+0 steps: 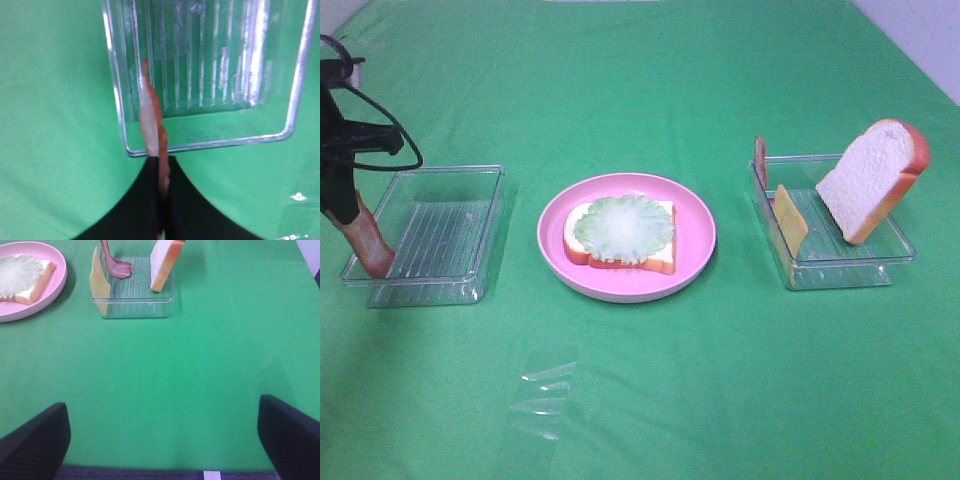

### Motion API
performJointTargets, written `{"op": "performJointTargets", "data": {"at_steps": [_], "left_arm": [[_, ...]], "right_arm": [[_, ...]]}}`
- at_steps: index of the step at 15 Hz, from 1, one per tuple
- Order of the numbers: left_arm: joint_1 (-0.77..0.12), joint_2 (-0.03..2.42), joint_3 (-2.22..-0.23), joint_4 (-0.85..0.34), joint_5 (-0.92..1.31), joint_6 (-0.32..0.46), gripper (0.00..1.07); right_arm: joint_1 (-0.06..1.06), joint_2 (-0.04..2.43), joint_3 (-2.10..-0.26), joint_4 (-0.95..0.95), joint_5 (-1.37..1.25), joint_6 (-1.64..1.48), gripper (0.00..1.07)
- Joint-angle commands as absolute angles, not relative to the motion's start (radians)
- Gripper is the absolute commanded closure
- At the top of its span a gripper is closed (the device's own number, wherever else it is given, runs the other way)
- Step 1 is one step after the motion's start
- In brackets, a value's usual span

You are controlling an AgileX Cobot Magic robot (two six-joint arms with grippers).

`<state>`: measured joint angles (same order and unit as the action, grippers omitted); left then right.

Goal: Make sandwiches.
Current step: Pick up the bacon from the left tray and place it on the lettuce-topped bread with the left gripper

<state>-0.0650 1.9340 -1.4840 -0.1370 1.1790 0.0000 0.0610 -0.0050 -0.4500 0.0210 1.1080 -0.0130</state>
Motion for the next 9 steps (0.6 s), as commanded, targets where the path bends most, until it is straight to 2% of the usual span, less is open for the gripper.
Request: {"op": "performJointTargets", "data": {"at_steps": [1,3,6,7,9], "left_arm": [[-0.069,1.890,-1.526,-0.190,1.205,0.000,1.07],[-0.069,1.875,-1.588,-0.267,1.223,0.029,1.07],[-0.073,1.873,-1.709,-0.446,1.248,0.102,1.07],[-0.104,1.875,-1.769,-0.519,1.218,0.137,1.07],[-0.146,1.886,-1.807,-0.537,1.193,0.149,1.07]], "right_arm": [[0.061,-0.032,-0.453,0.022,1.101,-0.022,0.09],[0.061,-0.032,-0.453,0.022,1.101,-0.022,0.09],[0.061,-0.032,-0.453,0.022,1.101,-0.022,0.09],[0.061,-0.032,-0.453,0.022,1.101,-0.022,0.09],[0.061,-0.032,-0.453,0.022,1.101,-0.022,0.09]]}}
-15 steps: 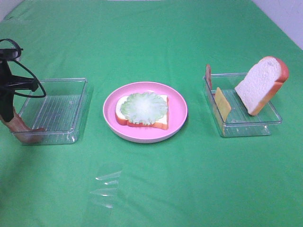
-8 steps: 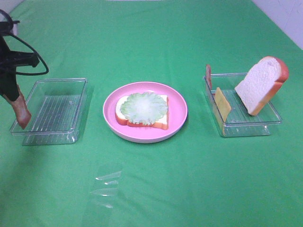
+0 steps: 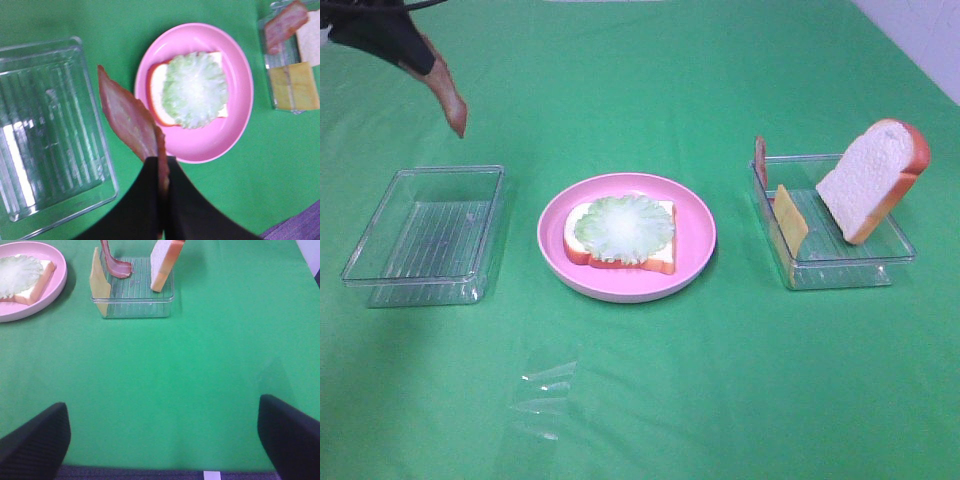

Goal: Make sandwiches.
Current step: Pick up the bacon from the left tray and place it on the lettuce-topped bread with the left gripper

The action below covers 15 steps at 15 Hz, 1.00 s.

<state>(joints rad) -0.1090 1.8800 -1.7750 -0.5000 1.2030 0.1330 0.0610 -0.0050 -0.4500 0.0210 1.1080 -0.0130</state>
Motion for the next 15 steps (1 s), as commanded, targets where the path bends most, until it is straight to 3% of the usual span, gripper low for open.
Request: {"op": "performJointTargets", "data": {"at_steps": [1,5,9,15], "left_arm": [[-0.181,1.899,-1.823,-0.543,1.186,0.149,1.07],[-0.320,1.991,-1.845,-0.606,1.108,0.157,1.07],[-0.460,2.104,-1.845,-0.624,1.087,0.227,1.07],[-0.541,2.176,-1.845,-0.649,1.016,0.303,1.07]], "right_arm": [[0.061,-0.032,-0.453,0.022,1.101,-0.022,0.09],[0.061,-0.032,-0.453,0.022,1.101,-0.022,0.09],[0.061,-0.032,-0.453,0.022,1.101,-0.022,0.09],[0.061,-0.032,-0.453,0.022,1.101,-0.022,0.09]]}}
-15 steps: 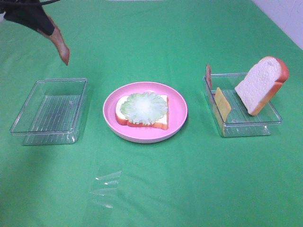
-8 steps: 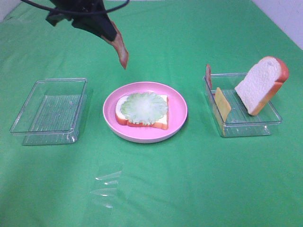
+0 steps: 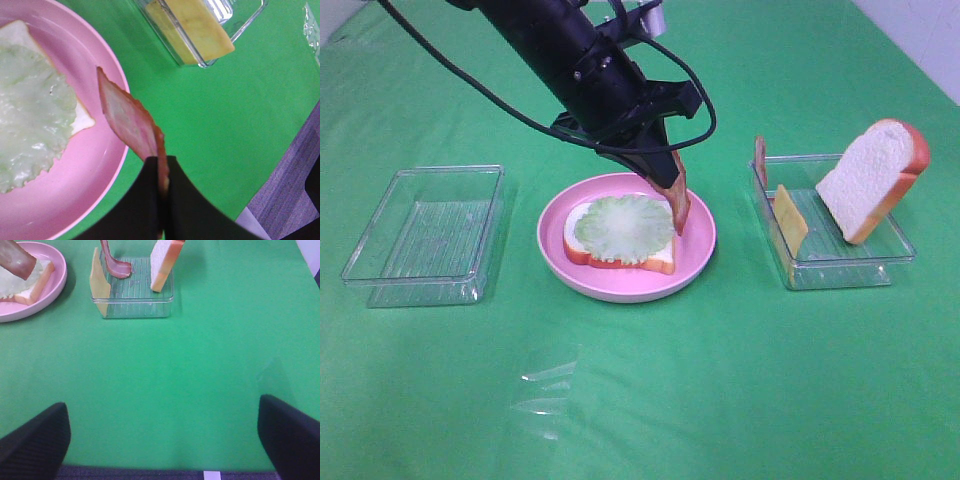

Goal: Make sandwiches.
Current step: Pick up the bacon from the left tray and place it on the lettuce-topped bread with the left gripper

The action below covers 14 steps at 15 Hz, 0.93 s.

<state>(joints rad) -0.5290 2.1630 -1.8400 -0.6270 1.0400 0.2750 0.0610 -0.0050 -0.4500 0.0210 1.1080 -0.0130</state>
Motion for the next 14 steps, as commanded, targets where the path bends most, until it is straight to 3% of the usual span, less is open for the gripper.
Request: {"op": "performJointTargets", "data": {"at_steps": [1,8,14], "left_arm": [[-0.541,2.200,-1.845,-0.661,1.012,0.325,1.07],[-0.538,2.234,-1.845,-0.578,0.935,0.355,1.07],[-0.538,2.234,-1.845,-0.294,0.968,0.312,1.07]], "right_arm": [[0.061,-0.032,-0.453,0.022,1.101,-0.022,0.09],[0.061,-0.032,-0.453,0.022,1.101,-0.022,0.09],[0.061,-0.032,-0.453,0.022,1.101,-0.022,0.09]]}}
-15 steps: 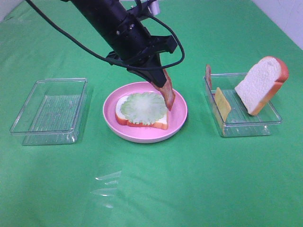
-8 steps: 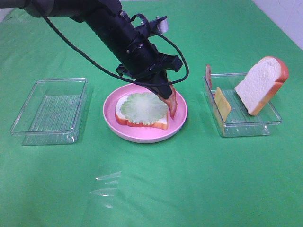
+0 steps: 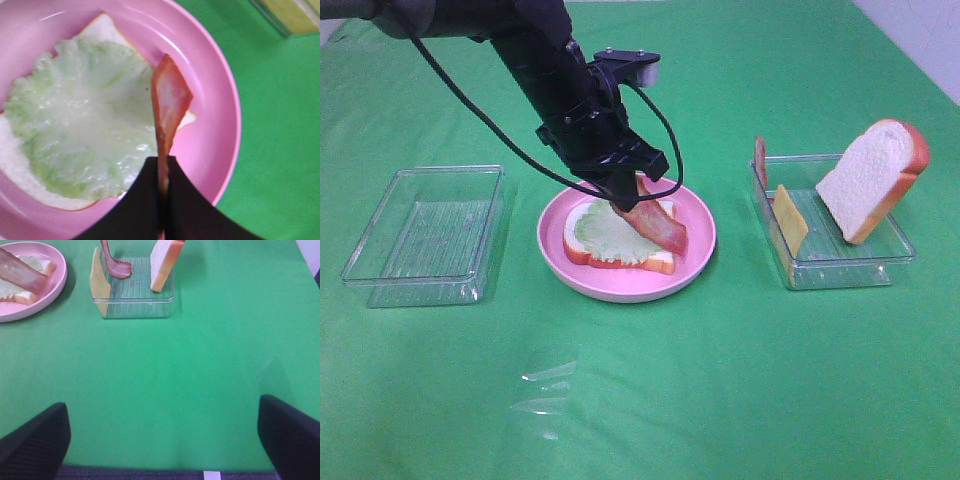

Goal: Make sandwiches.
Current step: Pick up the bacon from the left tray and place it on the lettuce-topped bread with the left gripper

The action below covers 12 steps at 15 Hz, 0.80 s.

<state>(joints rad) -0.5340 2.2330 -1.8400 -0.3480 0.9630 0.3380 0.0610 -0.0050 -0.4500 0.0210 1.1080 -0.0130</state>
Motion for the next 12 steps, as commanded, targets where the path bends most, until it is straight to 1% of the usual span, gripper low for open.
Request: {"op": "performJointTargets", "data": {"at_steps": [1,3,5,12], "left_arm": [[-0.538,2.234,-1.845,-0.257,0.966,0.298,1.07],[-0.538,2.234,-1.845,-0.195,0.966,0.275,1.07],[-0.538,2.234,-1.845,-0.165,0.966,0.251,1.07],[-0.538,2.234,-1.845,-0.155,0.961,0.252,1.07]], "right_arm": [[0.061,-0.032,-0.453,0.022,1.101,-0.022,0.09],[0.061,-0.032,-0.453,0.022,1.101,-0.022,0.09],[0.061,-0.032,-0.453,0.022,1.101,-0.022,0.09],[0.061,-0.032,-0.453,0.022,1.101,-0.022,0.09]]}}
